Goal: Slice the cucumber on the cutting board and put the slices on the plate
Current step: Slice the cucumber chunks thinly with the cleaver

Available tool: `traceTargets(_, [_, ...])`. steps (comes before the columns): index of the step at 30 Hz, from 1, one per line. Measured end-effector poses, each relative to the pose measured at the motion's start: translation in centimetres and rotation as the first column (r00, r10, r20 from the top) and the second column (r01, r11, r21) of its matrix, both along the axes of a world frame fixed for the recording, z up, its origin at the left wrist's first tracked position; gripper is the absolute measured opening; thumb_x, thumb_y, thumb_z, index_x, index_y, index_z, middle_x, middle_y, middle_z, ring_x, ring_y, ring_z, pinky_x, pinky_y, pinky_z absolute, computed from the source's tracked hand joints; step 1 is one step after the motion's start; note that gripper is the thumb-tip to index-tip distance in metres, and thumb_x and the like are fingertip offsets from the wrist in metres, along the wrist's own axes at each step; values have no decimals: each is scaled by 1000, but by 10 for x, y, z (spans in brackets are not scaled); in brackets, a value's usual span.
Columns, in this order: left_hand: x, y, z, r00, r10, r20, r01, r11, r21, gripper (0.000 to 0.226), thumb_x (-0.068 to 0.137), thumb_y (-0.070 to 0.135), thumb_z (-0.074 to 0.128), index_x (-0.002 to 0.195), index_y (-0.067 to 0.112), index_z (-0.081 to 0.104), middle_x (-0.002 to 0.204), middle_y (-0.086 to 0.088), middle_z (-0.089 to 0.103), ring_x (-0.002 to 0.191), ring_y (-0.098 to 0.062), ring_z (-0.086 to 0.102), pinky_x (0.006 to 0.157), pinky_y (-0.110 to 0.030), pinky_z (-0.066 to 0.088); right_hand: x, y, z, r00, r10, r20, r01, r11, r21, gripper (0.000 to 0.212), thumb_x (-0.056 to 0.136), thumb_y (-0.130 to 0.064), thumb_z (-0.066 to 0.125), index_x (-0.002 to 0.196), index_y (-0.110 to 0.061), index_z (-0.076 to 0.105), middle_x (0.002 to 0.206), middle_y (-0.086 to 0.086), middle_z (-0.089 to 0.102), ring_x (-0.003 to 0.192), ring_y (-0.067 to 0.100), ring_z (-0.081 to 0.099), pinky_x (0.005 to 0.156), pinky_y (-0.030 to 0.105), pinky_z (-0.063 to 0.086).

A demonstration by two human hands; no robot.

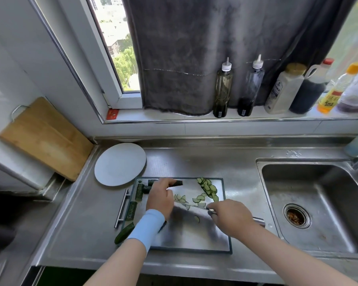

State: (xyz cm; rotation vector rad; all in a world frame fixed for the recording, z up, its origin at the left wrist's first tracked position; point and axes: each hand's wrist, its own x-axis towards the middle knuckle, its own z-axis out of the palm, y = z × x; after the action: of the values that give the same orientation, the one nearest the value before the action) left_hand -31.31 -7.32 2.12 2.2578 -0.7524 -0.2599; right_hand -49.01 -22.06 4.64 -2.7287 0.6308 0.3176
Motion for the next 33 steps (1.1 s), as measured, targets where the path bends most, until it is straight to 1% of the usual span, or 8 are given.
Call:
traceTargets(3, [9,14,-7,973,222,-62,-224,974,-34,33,84,-5,44,96,22,59,101,3,55,99,-19,54,83,-24,40,-2,2,1,975,-214,-66,224,924,311,29,97,-39,49,71,-31,60,67,-6,60,63,16,54,55,29,39])
traceTargets(5, [13,18,-18,953,264,-148,-253,964,87,32,87,-2,43,104,19,61,111,-1,54,104,-23,56,85,-27,42,-3,4,-3,951,-297,-86,306,859,410,28,94,-37,53,72,-23,63,61,-6,56,56,15,49,54,29,34])
traceTargets(9, [9,6,-39,955,148,-259,-44,929,368,44,95,13,46,139,19,47,145,-3,35,126,-23,46,106,-36,39,-4,4,-8,906,-417,-76,402,786,469,29,93,-33,54,74,-14,66,54,-6,54,52,13,50,53,28,34])
traceTargets(14, [0,-29,-39,955,138,-262,31,831,555,49,91,10,47,140,11,38,143,-11,27,133,-29,32,105,-37,39,-8,-3,-7,859,-507,-73,476,738,477,31,93,-31,54,68,-16,62,50,-7,50,49,15,46,53,28,33])
traceTargets(19, [-9,-53,-41,890,117,-440,69,921,384,46,96,9,46,142,11,42,141,-8,46,124,-28,50,105,-32,42,-16,-5,-2,847,-527,-69,492,729,476,33,96,-30,54,64,-23,59,52,-7,50,51,15,46,52,29,31])
traceTargets(22, [-6,-42,-39,845,168,-507,-52,971,235,52,97,2,40,147,17,38,143,0,48,128,-24,48,107,-30,36,-22,-3,-4,844,-529,-84,504,731,460,32,95,-31,54,66,-21,61,53,-6,51,52,15,46,53,30,31])
traceTargets(29, [-4,12,-43,891,254,-376,-200,964,177,45,91,-4,38,124,20,56,120,4,57,102,-15,53,85,-23,40,-30,19,-8,922,-344,-177,386,795,467,33,94,-35,56,62,-28,60,56,-7,51,53,13,46,53,27,33])
traceTargets(33, [-16,24,-47,936,245,-251,-192,957,218,41,90,-3,44,121,21,56,119,2,51,113,-18,50,94,-26,41,-30,34,-14,938,-287,-194,344,836,428,41,97,-36,53,56,-36,53,59,-7,54,57,12,48,54,27,34])
